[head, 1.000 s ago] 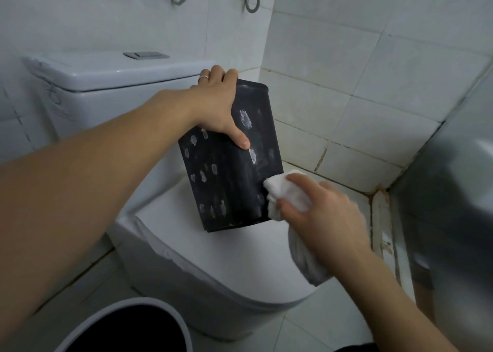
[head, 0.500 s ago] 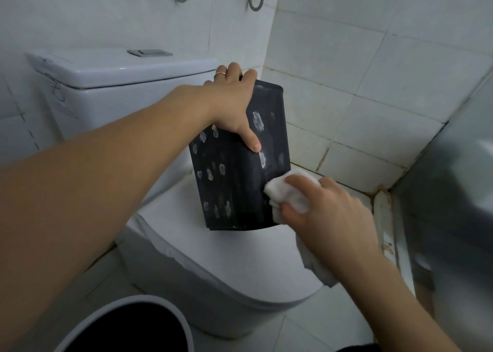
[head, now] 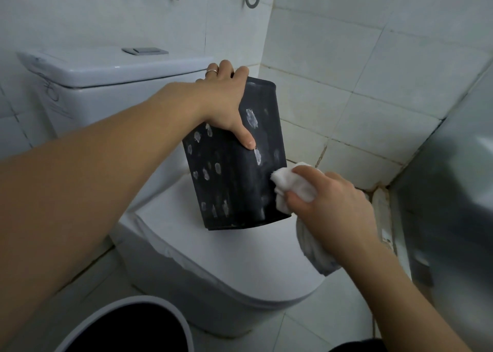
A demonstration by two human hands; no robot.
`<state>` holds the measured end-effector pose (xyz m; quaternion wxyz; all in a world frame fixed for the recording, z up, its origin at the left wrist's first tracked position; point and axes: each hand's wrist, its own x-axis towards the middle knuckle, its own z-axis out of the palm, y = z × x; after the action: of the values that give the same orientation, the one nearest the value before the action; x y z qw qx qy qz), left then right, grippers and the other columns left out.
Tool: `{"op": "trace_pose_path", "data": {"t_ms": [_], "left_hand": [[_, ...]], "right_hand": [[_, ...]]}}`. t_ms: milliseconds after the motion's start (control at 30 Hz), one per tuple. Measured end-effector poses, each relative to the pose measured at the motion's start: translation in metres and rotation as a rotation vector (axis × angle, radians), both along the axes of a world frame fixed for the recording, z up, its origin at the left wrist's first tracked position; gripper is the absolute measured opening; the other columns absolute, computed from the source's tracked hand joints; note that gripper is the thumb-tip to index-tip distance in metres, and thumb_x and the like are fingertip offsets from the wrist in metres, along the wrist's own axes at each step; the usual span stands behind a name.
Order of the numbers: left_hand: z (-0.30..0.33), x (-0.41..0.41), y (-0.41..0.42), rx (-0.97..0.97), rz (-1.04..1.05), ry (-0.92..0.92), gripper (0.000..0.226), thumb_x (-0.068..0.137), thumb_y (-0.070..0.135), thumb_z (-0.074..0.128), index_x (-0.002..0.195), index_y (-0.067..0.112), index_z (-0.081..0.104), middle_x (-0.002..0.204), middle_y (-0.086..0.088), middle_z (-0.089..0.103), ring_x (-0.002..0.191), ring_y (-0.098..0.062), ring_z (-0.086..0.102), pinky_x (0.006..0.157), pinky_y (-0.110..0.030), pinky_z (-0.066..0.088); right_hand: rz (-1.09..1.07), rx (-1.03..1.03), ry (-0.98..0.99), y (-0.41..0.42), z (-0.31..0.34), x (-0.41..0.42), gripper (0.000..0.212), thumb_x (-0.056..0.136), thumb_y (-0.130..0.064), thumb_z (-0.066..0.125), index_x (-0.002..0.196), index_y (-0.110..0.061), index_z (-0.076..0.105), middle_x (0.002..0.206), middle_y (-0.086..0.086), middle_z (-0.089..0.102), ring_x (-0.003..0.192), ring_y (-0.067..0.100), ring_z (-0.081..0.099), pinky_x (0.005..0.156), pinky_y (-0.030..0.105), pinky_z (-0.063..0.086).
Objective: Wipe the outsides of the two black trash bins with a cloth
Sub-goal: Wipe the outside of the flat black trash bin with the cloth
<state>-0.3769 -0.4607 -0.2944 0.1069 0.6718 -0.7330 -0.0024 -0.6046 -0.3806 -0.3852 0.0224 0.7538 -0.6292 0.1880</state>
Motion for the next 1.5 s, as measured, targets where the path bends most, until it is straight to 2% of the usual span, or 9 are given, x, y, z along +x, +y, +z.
{"op": "trace_pose_path", "data": {"t_ms": [133, 333, 633, 733, 867, 1033, 1233, 1433, 1500], "left_hand": [[-0.001, 0.004, 0.0, 0.002, 0.003, 0.005, 0.132, 0.039, 0.067, 0.088, 0.141, 0.015, 0.023, 0.137, -0.01, 0.026, 0.138, -0.034, 0.019, 0.107, -0.052, 0.035], [-0.001, 0.005, 0.003, 0.002, -0.007, 0.007, 0.131, 0.04, 0.064, 0.09, 0.141, 0.016, 0.024, 0.137, -0.008, 0.027, 0.138, -0.032, 0.019, 0.104, -0.048, 0.036], [-0.002, 0.004, 0.006, -0.007, 0.008, -0.015, 0.13, 0.039, 0.067, 0.088, 0.139, 0.013, 0.025, 0.136, -0.011, 0.027, 0.136, -0.035, 0.022, 0.103, -0.051, 0.038], [0.001, 0.003, 0.005, 0.005, 0.001, -0.021, 0.13, 0.038, 0.065, 0.089, 0.14, 0.015, 0.026, 0.136, -0.009, 0.027, 0.137, -0.033, 0.021, 0.102, -0.051, 0.039], [0.003, -0.001, 0.006, 0.015, -0.01, -0.03, 0.13, 0.037, 0.065, 0.09, 0.14, 0.016, 0.026, 0.134, -0.008, 0.028, 0.136, -0.033, 0.022, 0.102, -0.052, 0.04], [0.003, -0.004, 0.007, -0.013, -0.026, -0.024, 0.126, 0.038, 0.067, 0.089, 0.135, 0.015, 0.029, 0.132, -0.008, 0.029, 0.133, -0.033, 0.025, 0.101, -0.049, 0.039], [0.011, 0.008, 0.003, -0.022, -0.148, 0.126, 0.11, 0.05, 0.054, 0.091, 0.139, 0.024, 0.034, 0.117, 0.008, 0.035, 0.123, -0.022, 0.037, 0.1, -0.041, 0.04], [0.015, 0.013, 0.0, -0.037, -0.202, 0.106, 0.094, 0.049, 0.049, 0.094, 0.127, 0.028, 0.047, 0.116, 0.003, 0.055, 0.105, -0.023, 0.055, 0.09, -0.04, 0.048], [0.014, 0.013, 0.0, -0.042, -0.216, 0.111, 0.093, 0.05, 0.05, 0.093, 0.127, 0.028, 0.047, 0.115, 0.002, 0.056, 0.104, -0.023, 0.055, 0.089, -0.039, 0.048]], "right_hand": [[-0.041, -0.027, 0.01, -0.001, 0.004, 0.001, 0.025, 0.089, -0.054, 0.045, 0.112, -0.048, 0.049, 0.087, -0.007, 0.052, 0.075, 0.024, 0.056, 0.059, 0.032, 0.041], [0.131, -0.096, 0.172, 0.034, 0.006, 0.035, 0.033, 0.089, -0.057, 0.043, 0.121, -0.048, 0.041, 0.087, -0.007, 0.042, 0.066, 0.021, 0.051, 0.048, 0.026, 0.029], [-0.037, -0.078, 0.107, 0.009, 0.011, 0.017, 0.032, 0.092, -0.053, 0.042, 0.122, -0.043, 0.046, 0.092, -0.005, 0.046, 0.071, 0.023, 0.051, 0.06, 0.031, 0.041], [0.022, -0.113, 0.122, 0.024, 0.008, 0.027, 0.035, 0.088, -0.056, 0.044, 0.12, -0.044, 0.048, 0.09, -0.004, 0.046, 0.068, 0.028, 0.055, 0.055, 0.031, 0.037], [0.128, -0.167, 0.167, 0.036, 0.0, 0.034, 0.032, 0.087, -0.055, 0.045, 0.117, -0.045, 0.048, 0.085, -0.006, 0.045, 0.056, 0.021, 0.043, 0.044, 0.025, 0.024], [0.006, -0.039, 0.043, 0.016, 0.005, 0.014, 0.036, 0.088, -0.053, 0.044, 0.123, -0.05, 0.042, 0.096, -0.006, 0.052, 0.083, 0.027, 0.059, 0.064, 0.034, 0.045], [0.033, -0.012, 0.049, 0.019, 0.004, 0.012, 0.035, 0.089, -0.052, 0.046, 0.124, -0.054, 0.042, 0.093, -0.008, 0.051, 0.082, 0.023, 0.059, 0.065, 0.033, 0.047], [0.068, 0.035, -0.05, 0.009, 0.011, 0.013, 0.025, 0.086, -0.057, 0.046, 0.111, -0.05, 0.048, 0.091, -0.008, 0.056, 0.08, 0.023, 0.061, 0.069, 0.039, 0.053], [0.086, -0.039, 0.009, 0.004, 0.021, 0.019, 0.029, 0.088, -0.054, 0.047, 0.116, -0.049, 0.046, 0.091, -0.008, 0.054, 0.08, 0.024, 0.059, 0.067, 0.035, 0.05]]}}
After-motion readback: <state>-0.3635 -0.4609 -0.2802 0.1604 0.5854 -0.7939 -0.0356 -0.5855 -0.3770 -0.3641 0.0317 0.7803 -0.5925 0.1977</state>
